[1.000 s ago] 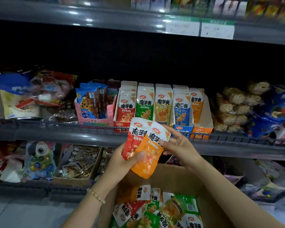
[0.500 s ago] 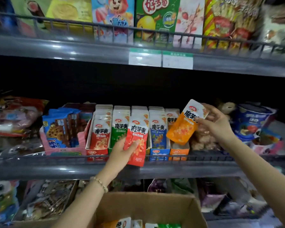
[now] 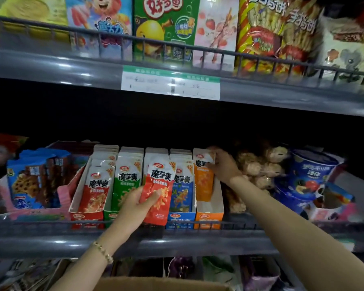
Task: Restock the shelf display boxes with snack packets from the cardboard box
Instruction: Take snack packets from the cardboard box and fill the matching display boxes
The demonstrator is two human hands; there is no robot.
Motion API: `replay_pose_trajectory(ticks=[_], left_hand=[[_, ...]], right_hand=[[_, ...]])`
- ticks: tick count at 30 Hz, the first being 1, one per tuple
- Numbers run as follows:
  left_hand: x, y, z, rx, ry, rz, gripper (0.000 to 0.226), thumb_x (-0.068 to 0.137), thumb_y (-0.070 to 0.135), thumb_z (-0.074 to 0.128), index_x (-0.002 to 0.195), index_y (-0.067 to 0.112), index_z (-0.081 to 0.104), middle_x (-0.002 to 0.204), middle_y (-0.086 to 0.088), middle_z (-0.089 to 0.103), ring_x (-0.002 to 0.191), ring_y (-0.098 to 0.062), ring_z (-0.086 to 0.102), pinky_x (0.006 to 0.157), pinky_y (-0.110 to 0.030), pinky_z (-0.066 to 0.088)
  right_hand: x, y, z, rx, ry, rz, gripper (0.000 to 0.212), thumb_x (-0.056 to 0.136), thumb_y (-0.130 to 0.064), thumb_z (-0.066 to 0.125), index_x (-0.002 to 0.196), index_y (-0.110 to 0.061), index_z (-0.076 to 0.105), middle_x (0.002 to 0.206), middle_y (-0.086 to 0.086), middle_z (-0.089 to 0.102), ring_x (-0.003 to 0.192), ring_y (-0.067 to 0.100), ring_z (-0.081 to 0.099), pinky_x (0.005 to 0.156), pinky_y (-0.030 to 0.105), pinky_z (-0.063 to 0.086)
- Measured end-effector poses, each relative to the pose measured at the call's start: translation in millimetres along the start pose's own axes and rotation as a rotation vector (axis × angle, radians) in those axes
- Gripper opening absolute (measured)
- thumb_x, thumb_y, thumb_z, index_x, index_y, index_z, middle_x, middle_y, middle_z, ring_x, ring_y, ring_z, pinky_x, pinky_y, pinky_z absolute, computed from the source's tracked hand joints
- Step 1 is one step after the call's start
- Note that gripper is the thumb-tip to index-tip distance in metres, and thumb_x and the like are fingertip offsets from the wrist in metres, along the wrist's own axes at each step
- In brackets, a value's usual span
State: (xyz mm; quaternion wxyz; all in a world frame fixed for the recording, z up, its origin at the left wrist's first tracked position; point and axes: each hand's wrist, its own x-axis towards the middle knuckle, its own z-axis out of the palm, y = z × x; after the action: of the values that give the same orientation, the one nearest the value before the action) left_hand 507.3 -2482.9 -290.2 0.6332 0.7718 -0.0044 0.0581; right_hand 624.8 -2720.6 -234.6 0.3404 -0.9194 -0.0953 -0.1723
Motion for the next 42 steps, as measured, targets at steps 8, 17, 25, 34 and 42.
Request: replay_pose_trajectory(ticks=[8, 17, 25, 34, 42], left_hand=[[-6, 4, 8, -0.109, -0.036, -0.001, 0.019, 0.088, 0.030, 0.058, 0.096, 0.014, 0.063, 0.083, 0.001, 0.072, 0.072, -0.004, 0.070, 0.056, -0.014, 0.052], [-19, 9, -3, -0.163, -0.034, 0.015, 0.010, 0.089, 0.025, 0.059, 0.097, 0.020, 0.062, 0.089, 0.001, 0.072, 0.076, -0.004, 0.070, 0.059, -0.013, 0.051], [-41, 6, -49, -0.080, 0.028, 0.104, 0.011, 0.082, 0.025, 0.066, 0.092, 0.020, 0.066, 0.080, 0.012, 0.074, 0.077, -0.005, 0.070, 0.059, -0.013, 0.051], [-56, -40, -146, 0.724, 0.241, 0.298, 0.036, 0.088, 0.046, 0.056, 0.123, 0.036, 0.056, 0.116, 0.019, 0.058, 0.104, 0.001, 0.055, 0.086, -0.020, 0.048], [-57, -57, -156, 0.752, 0.164, 0.370, 0.036, 0.090, 0.044, 0.054, 0.124, 0.033, 0.057, 0.127, 0.015, 0.053, 0.119, 0.003, 0.040, 0.104, -0.025, 0.038]], right_hand=[[8, 13, 14, -0.454, 0.083, -0.128, 0.052, 0.084, -0.028, 0.069, 0.132, -0.022, 0.050, 0.129, 0.006, 0.058, 0.122, 0.026, 0.048, 0.102, 0.034, 0.030], [-11, -31, 9, -0.046, 0.150, -0.112, 0.035, 0.089, -0.024, 0.063, 0.124, -0.021, 0.056, 0.127, 0.005, 0.056, 0.115, 0.019, 0.053, 0.097, 0.032, 0.045], [-74, -126, 49, 0.629, -0.533, -0.084, 0.050, 0.087, -0.011, 0.064, 0.130, -0.028, 0.045, 0.113, 0.000, 0.061, 0.095, 0.011, 0.065, 0.072, 0.027, 0.059], [-43, -202, 95, 0.963, 0.010, -0.049, 0.041, 0.083, 0.006, 0.064, 0.119, -0.009, 0.050, 0.108, -0.005, 0.059, 0.097, 0.008, 0.062, 0.082, 0.025, 0.056], [-37, -199, 175, 0.231, -0.280, -0.253, 0.051, 0.084, -0.013, 0.069, 0.130, -0.027, 0.053, 0.135, -0.001, 0.053, 0.126, 0.020, 0.046, 0.102, 0.029, 0.038]])
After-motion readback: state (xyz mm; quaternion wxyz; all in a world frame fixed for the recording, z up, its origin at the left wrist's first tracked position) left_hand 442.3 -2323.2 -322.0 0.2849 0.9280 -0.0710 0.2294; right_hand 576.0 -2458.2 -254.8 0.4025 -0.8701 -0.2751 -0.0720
